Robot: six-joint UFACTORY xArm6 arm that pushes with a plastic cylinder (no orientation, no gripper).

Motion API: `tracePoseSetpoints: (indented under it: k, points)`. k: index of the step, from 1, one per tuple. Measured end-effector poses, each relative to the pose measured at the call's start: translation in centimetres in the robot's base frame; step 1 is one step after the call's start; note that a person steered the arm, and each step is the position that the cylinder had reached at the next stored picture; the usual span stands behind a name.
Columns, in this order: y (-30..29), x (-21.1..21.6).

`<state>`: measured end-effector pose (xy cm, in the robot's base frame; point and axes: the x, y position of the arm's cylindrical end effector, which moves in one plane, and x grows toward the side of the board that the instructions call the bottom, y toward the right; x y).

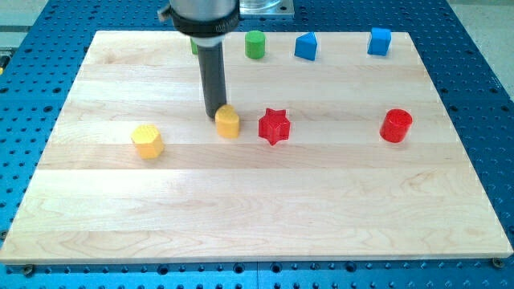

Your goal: Adjust the heart and the red star in a horizontal line

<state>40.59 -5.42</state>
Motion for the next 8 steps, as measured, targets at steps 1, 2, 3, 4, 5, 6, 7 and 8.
tracePoseSetpoints:
  k: [1, 2, 3, 4, 5, 6, 7, 8]
  points:
    - [0.2, -0.2]
    - [1.7, 0.3]
    - [2.7, 0.4]
    - [7.8, 0.4]
    - [13.7, 1.4]
    - [17.7, 0.5]
    - [16.2, 5.0]
    - [16.5, 12.2]
